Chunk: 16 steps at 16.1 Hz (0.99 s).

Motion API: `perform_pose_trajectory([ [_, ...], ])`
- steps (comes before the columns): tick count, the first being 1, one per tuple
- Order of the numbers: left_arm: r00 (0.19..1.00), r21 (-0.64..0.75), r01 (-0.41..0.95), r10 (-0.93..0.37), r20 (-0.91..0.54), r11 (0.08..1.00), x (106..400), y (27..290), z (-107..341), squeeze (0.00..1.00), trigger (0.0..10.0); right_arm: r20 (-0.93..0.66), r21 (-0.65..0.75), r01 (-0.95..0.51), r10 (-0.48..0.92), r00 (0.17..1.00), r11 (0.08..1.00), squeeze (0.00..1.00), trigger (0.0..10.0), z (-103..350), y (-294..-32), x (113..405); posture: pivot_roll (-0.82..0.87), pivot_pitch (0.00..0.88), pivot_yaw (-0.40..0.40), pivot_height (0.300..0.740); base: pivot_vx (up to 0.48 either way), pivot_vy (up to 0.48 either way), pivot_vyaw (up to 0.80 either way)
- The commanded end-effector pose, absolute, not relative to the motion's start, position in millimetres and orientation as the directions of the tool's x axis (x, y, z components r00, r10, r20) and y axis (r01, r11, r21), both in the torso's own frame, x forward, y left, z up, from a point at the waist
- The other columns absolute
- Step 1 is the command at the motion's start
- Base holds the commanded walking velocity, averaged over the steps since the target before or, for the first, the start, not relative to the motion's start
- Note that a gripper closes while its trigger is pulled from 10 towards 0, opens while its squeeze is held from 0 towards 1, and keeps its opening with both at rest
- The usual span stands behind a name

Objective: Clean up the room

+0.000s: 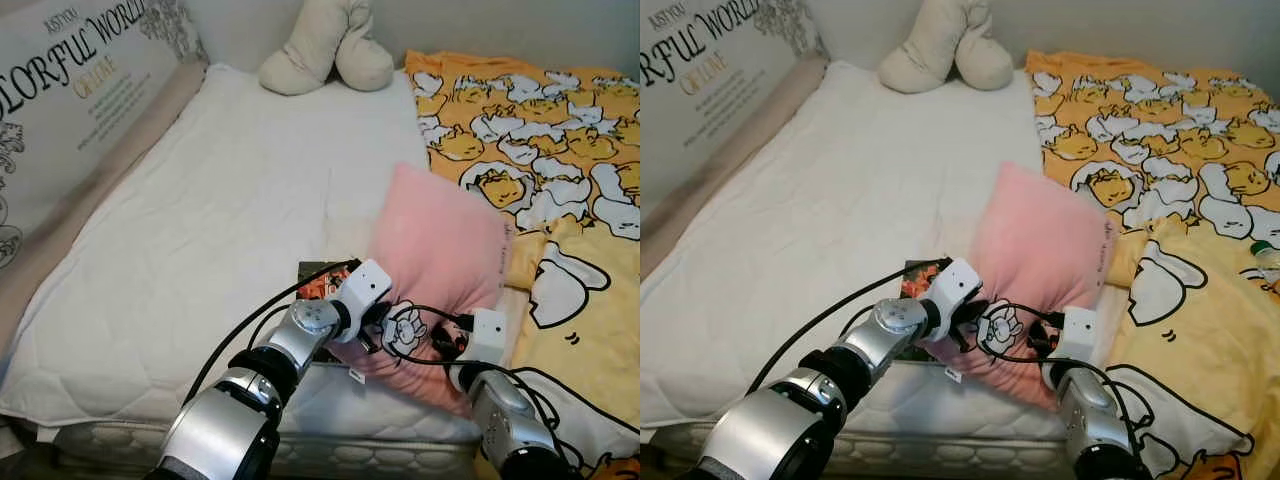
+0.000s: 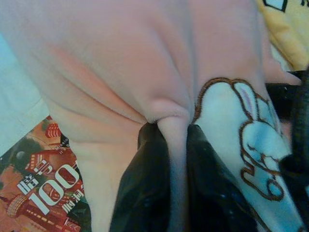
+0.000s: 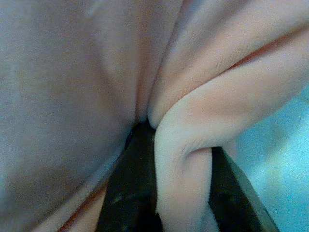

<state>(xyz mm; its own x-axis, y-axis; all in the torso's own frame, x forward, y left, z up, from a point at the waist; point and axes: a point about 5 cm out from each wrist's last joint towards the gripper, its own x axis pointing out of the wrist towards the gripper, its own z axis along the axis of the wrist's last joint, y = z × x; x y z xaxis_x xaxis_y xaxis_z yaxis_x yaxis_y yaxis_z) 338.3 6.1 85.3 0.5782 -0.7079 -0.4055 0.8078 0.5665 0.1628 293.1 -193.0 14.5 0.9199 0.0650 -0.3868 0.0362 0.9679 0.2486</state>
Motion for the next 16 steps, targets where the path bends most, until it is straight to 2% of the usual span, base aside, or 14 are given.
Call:
perform_pose_trajectory([
  [1, 0.552, 0.162, 0.830, -0.743, -0.377, 0.534, 336.4, -1.4, 89.4, 0.00, 0.0, -0.289, 0.208, 0.011, 0.050, 0.956, 0.978, 0.00, 0.0, 38.3, -193.3, 310.3, 0.01, 0.000, 0.047, 0.731, 0.000, 0.000, 0.00],
  [2, 0.558, 0.165, 0.827, -0.750, -0.354, 0.537, 338.9, -2.0, 94.7, 0.00, 0.0, -0.258, 0.195, 0.008, 0.043, 0.965, 0.981, 0.00, 0.0, 45.4, -194.9, 313.7, 0.01, 0.000, 0.047, 0.731, 0.000, 0.000, 0.00],
  [3, 0.579, 0.171, 0.815, -0.777, -0.248, 0.553, 349.0, -1.5, 117.9, 0.00, 0.0, -0.124, 0.112, 0.004, 0.010, 0.992, 0.994, 0.00, 0.0, 77.5, -203.2, 324.0, 0.02, 0.000, 0.045, 0.731, 0.000, 0.000, 0.00],
  [4, 0.586, 0.173, 0.810, -0.784, -0.206, 0.560, 352.5, -0.7, 126.6, 0.00, 0.0, -0.076, 0.097, 0.014, -0.007, 0.997, 0.995, 0.00, 0.0, 88.9, -206.8, 326.4, 0.02, 0.000, 0.045, 0.731, 0.000, 0.000, 0.00],
  [5, 0.616, 0.147, 0.786, -0.782, -0.097, 0.601, 362.4, 5.0, 149.8, 0.00, 0.0, 0.028, 0.093, 0.043, -0.045, 0.999, 0.995, 0.00, 0.0, 113.8, -217.5, 329.7, 0.02, 0.000, 0.044, 0.731, 0.000, 0.000, 0.00],
  [6, 0.631, 0.145, 0.773, -0.772, -0.072, 0.618, 365.3, 8.0, 155.3, 0.00, 0.0, 0.049, 0.085, 0.040, -0.045, 0.998, 0.996, 0.00, 0.0, 119.2, -218.6, 330.9, 0.02, 0.000, 0.051, 0.731, 0.000, 0.000, 0.00],
  [9, 0.748, 0.086, 0.650, -0.656, 0.100, 0.755, 374.5, 35.8, 173.8, 0.00, 0.0, 0.152, 0.043, -0.049, 0.042, 0.988, 0.998, 0.00, 0.0, 153.6, -203.2, 342.5, 0.02, 0.000, 0.044, 0.731, 0.000, 0.000, 0.00],
  [10, 0.756, 0.079, 0.641, -0.646, 0.110, 0.764, 374.7, 37.6, 174.3, 0.00, 0.0, 0.154, 0.042, -0.053, 0.046, 0.987, 0.998, 0.00, 0.0, 154.8, -202.3, 342.5, 0.02, 0.000, 0.042, 0.731, 0.000, 0.000, 0.00],
  [11, 0.783, 0.094, 0.603, -0.610, 0.120, 0.792, 374.7, 42.5, 173.2, 0.00, 7.9, 0.153, 0.027, -0.044, 0.040, 0.987, 0.999, 0.00, 10.0, 153.9, -200.0, 343.7, 0.04, 0.000, 0.037, 0.731, 0.000, 0.000, 0.00],
  [12, 0.808, 0.053, 0.574, -0.575, 0.127, 0.817, 376.5, 46.2, 172.8, 0.00, 10.0, 0.143, 0.013, -0.040, 0.038, 0.989, 0.999, 0.00, 10.0, 151.1, -196.7, 345.0, 0.04, 0.000, 0.035, 0.731, 0.000, 0.000, 0.00],
  [13, 0.818, 0.030, 0.561, -0.560, 0.135, 0.827, 378.0, 47.5, 174.7, 0.00, 10.0, 0.147, 0.009, -0.041, 0.040, 0.988, 0.999, 0.00, 10.0, 150.8, -195.5, 345.2, 0.04, 0.000, 0.034, 0.731, 0.000, 0.000, 0.49],
  [16, 0.826, 0.031, 0.542, -0.539, 0.163, 0.840, 378.6, 47.9, 180.1, 0.00, 10.0, 0.126, 0.013, -0.044, 0.042, 0.991, 0.999, 0.00, 10.0, 147.6, -192.3, 347.1, 0.04, 0.000, 0.033, 0.731, 0.000, 0.424, 0.57],
])
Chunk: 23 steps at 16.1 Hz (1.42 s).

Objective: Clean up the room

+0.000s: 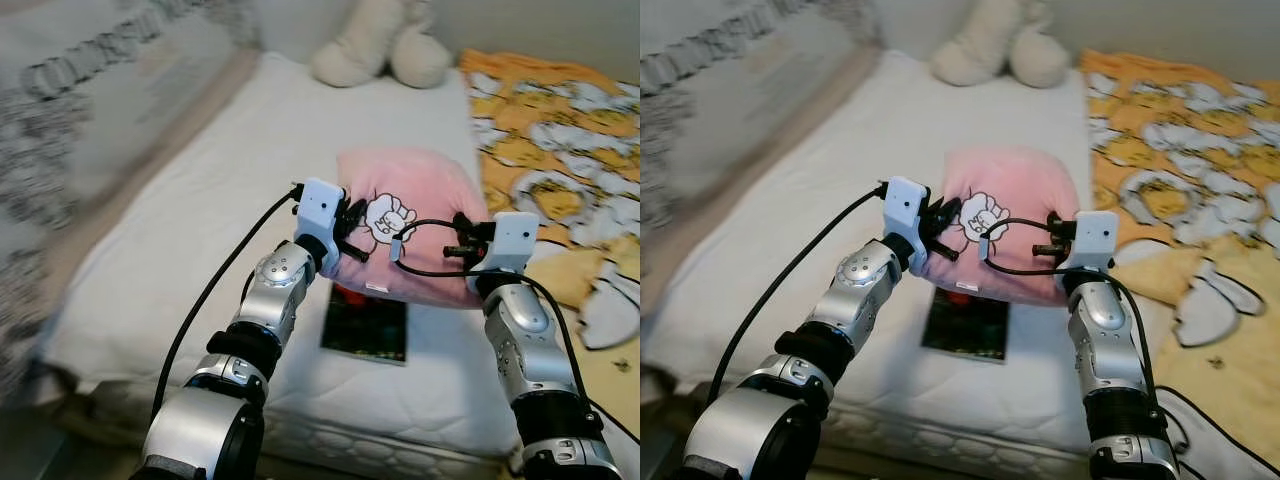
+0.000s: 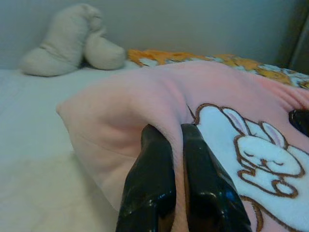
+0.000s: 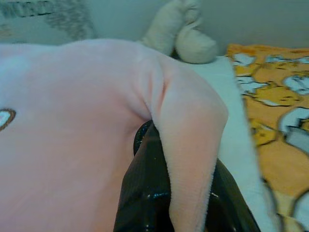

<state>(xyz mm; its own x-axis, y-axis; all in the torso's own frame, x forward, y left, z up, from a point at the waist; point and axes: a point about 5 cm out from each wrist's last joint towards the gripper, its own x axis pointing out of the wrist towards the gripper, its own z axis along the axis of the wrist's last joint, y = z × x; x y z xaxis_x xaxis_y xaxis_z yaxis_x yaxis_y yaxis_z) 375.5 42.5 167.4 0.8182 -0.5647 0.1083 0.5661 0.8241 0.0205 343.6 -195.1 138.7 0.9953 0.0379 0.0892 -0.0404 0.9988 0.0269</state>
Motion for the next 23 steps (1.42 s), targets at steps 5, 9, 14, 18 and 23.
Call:
perform_pose_trajectory([
  [5, 0.824, 0.051, 0.545, -0.546, 0.152, 0.837, 378.5, 46.5, 180.2, 0.00, 10.0, 0.100, 0.003, -0.056, 0.056, 0.993, 0.998, 0.00, 10.0, 142.8, -189.8, 347.8, 0.05, 0.000, 0.032, 0.731, 0.000, 0.480, 0.54],
  [9, 0.825, 0.068, 0.546, -0.550, 0.129, 0.835, 382.9, 52.2, 180.9, 0.00, 10.0, 0.096, 0.009, -0.069, 0.068, 0.993, 0.998, 0.00, 10.0, 139.8, -184.8, 346.7, 0.05, 0.000, 0.029, 0.731, 0.000, 0.474, 0.00],
  [14, 0.840, 0.049, 0.527, -0.529, 0.123, 0.848, 384.3, 50.4, 181.3, 0.00, 10.0, 0.072, 0.013, -0.074, 0.073, 0.995, 0.997, 0.00, 10.0, 131.6, -183.4, 343.7, 0.04, 0.000, 0.031, 0.731, 0.000, 0.472, 0.00],
  [18, 0.857, 0.063, 0.495, -0.499, 0.129, 0.866, 382.4, 43.3, 179.2, 0.00, 10.0, 0.047, 0.011, -0.076, 0.075, 0.996, 0.997, 0.00, 10.0, 125.0, -184.1, 340.7, 0.04, 0.000, 0.031, 0.731, 0.065, 0.118, 0.00],
  [23, 0.860, 0.067, 0.489, -0.493, 0.130, 0.870, 381.0, 38.7, 178.4, 0.00, 10.0, 0.033, 0.008, -0.082, 0.081, 0.996, 0.997, 0.00, 10.0, 121.8, -183.4, 340.1, 0.04, 0.000, 0.028, 0.731, 0.480, 0.000, 0.00],
])
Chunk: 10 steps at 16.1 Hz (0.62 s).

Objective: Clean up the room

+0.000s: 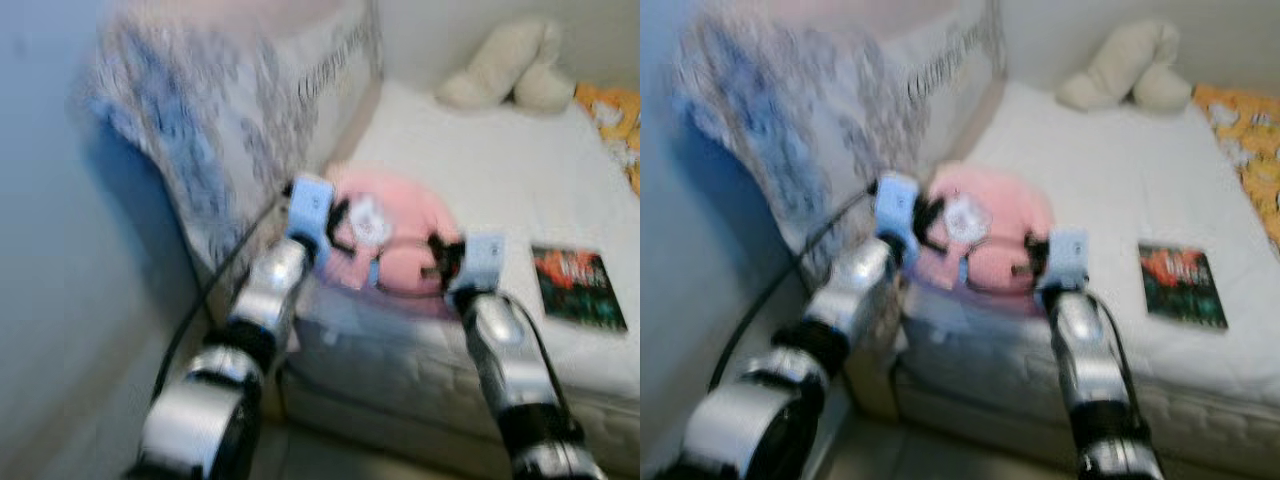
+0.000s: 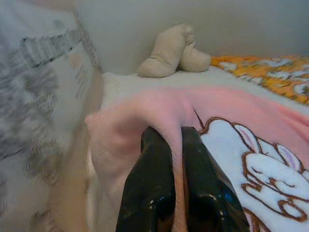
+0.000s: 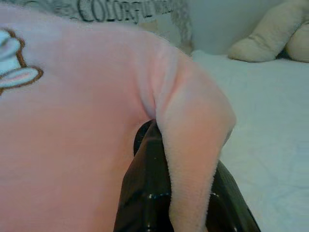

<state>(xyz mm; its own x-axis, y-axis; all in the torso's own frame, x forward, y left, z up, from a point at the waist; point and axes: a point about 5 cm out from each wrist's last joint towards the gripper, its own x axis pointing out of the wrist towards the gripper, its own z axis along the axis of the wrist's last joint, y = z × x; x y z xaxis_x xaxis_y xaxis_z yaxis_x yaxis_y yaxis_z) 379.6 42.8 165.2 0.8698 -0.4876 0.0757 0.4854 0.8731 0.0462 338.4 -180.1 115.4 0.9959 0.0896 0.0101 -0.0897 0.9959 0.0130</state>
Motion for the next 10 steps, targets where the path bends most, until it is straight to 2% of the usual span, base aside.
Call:
perform_pose_trajectory([
  [1, 0.859, 0.068, 0.491, -0.496, 0.129, 0.868, 380.5, 38.0, 177.9, 0.00, 10.0, 0.032, 0.007, -0.082, 0.082, 0.996, 0.997, 0.00, 10.0, 121.3, -183.4, 339.9, 0.04, 0.000, 0.027, 0.731, 0.480, 0.000, 0.00],
  [10, 0.865, 0.070, 0.484, -0.489, 0.116, 0.873, 380.2, 38.7, 174.7, 0.00, 10.0, 0.007, 0.002, -0.087, 0.087, 0.996, 0.996, 0.00, 10.0, 114.9, -183.4, 337.3, 0.04, 0.000, 0.026, 0.731, 0.480, 0.000, 0.00],
])
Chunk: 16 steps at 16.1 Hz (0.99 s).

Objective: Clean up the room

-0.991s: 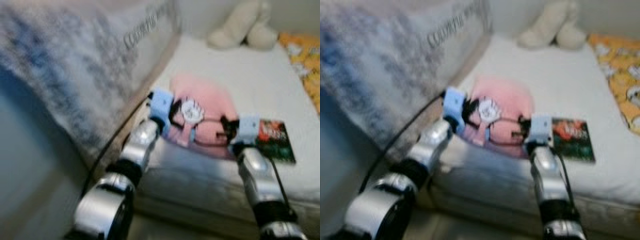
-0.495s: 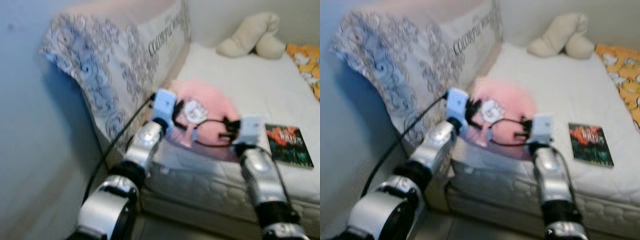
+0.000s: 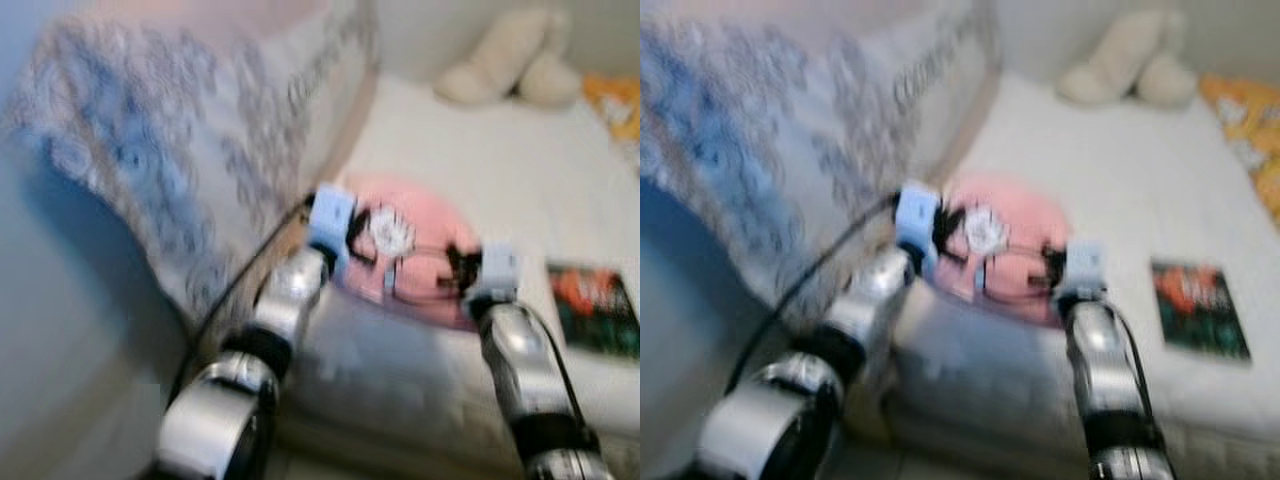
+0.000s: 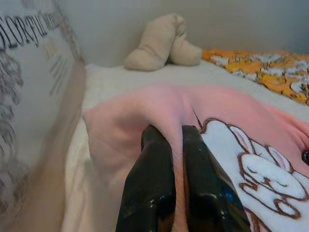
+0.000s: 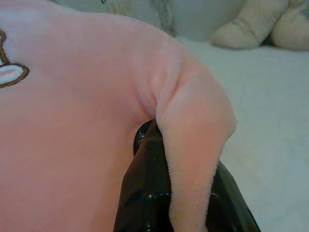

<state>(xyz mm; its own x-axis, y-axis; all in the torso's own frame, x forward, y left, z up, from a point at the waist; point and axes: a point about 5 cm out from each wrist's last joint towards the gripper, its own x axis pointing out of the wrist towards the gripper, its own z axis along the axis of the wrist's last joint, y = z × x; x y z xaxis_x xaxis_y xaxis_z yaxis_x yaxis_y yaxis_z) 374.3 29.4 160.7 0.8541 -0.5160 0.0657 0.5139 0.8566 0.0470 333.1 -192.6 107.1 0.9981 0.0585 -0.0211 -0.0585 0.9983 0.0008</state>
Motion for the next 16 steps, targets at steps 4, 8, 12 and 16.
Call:
perform_pose_trajectory([
  [4, 0.859, 0.088, 0.489, -0.497, 0.121, 0.868, 378.6, 35.8, 174.6, 0.00, 10.0, -0.006, -0.008, -0.099, 0.099, 0.995, 0.995, 0.00, 10.0, 112.1, -182.6, 335.7, 0.04, 0.000, 0.020, 0.731, 0.480, 0.000, 0.00],
  [8, 0.868, 0.082, 0.481, -0.487, 0.096, 0.873, 380.5, 32.5, 172.6, 0.00, 10.0, -0.026, -0.044, -0.120, 0.119, 0.993, 0.992, 0.00, 10.0, 110.7, -187.6, 337.2, 0.06, 0.000, -0.013, 0.731, 0.480, 0.000, 0.00],
  [12, 0.924, 0.191, 0.369, -0.381, 0.029, 0.910, 391.6, 43.7, 174.0, 0.00, 10.0, -0.100, -0.073, -0.202, 0.194, 0.976, 0.977, 0.00, 10.0, 113.5, -178.2, 362.5, 0.03, 0.211, -0.069, 0.731, 0.238, 0.000, 0.00],
  [16, 0.977, 0.246, 0.211, -0.213, -0.020, 0.946, 394.0, 80.0, 154.5, 0.00, 10.0, -0.221, -0.090, -0.326, 0.300, 0.928, 0.941, 0.00, 10.0, 97.0, -145.9, 367.1, 0.01, 0.314, -0.119, 0.731, 0.000, 0.000, 0.00],
])
